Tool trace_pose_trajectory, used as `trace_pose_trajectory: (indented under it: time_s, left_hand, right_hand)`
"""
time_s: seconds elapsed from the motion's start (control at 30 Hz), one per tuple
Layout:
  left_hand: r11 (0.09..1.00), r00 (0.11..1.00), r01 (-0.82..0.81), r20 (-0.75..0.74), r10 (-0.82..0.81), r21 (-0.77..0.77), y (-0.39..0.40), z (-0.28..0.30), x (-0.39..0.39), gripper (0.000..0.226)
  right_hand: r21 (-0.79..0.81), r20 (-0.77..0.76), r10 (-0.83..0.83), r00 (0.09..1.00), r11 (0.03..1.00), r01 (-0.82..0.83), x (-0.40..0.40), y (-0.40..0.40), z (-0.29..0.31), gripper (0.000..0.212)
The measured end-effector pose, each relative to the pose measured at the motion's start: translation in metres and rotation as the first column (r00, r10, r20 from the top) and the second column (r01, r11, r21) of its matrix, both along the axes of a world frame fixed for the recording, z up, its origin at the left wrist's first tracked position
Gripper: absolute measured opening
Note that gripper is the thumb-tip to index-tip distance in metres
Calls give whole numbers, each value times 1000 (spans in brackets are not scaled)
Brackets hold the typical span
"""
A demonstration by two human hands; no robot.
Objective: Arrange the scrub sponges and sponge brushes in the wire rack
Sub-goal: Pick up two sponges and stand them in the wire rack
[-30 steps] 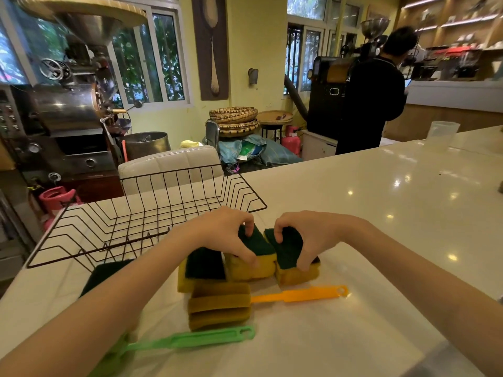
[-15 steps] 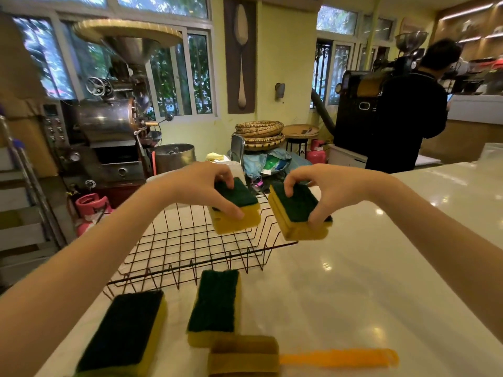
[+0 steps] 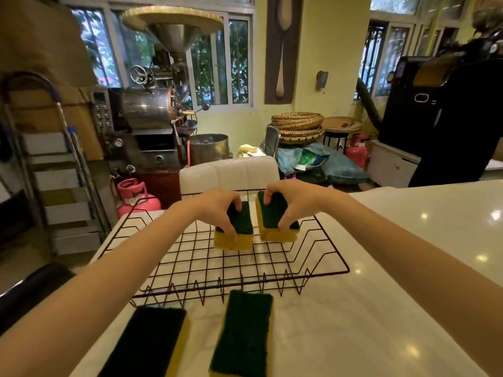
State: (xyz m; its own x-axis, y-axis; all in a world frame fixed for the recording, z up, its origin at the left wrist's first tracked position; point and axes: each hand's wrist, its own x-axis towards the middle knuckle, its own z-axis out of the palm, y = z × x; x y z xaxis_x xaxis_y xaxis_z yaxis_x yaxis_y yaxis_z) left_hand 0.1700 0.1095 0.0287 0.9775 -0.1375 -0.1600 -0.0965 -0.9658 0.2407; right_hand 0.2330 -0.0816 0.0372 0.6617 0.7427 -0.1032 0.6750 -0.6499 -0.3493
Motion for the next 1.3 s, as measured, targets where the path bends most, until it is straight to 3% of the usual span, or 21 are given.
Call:
trace_pose_trajectory:
  time_s: [0.3, 0.87, 1.3]
  left_hand:
    - [1000, 996, -21, -83, 20, -12, 7, -39, 25, 59]
    - [993, 998, -17, -60, 10, -113, 13, -50, 24, 59]
    - [991, 997, -54, -61, 47, -124, 6, -52, 11, 59]
  right_hand:
    - [-148, -14, 24, 1000, 989, -26, 20, 28, -33, 63]
    - [-208, -77, 3, 997, 978, -19, 29, 35, -42, 65]
    - [-223, -16, 12, 1000, 975, -15, 19, 36, -49, 70]
